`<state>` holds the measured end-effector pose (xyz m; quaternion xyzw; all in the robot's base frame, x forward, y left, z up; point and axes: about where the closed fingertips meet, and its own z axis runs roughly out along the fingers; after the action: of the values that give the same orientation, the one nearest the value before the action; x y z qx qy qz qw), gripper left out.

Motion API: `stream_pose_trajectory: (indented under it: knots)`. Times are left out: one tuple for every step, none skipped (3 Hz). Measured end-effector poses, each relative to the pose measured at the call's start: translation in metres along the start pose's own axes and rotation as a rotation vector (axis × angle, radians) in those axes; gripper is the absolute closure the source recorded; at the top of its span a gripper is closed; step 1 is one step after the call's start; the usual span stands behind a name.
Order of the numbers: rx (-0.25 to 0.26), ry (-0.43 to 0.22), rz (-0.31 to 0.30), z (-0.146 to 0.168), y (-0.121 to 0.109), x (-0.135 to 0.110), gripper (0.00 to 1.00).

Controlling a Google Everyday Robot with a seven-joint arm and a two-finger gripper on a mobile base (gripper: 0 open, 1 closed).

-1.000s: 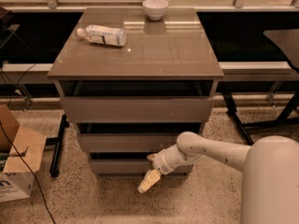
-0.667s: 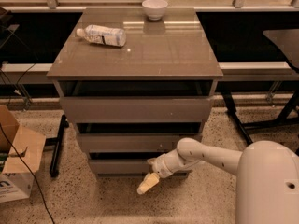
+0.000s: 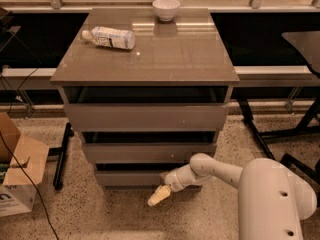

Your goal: Open bottom drawer

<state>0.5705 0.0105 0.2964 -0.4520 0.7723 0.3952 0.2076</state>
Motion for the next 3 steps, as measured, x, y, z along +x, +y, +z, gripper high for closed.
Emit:
stream_pose_trajectory:
  knots:
    - [0.032, -0.006, 0.012, 0.011, -0.016, 0.002, 0.0]
    - [0.132, 0.006, -0.021, 0.022, -0.042, 0.004, 0.0]
    - [0.2, 0.011, -0.041, 0.023, -0.063, 0.004, 0.0]
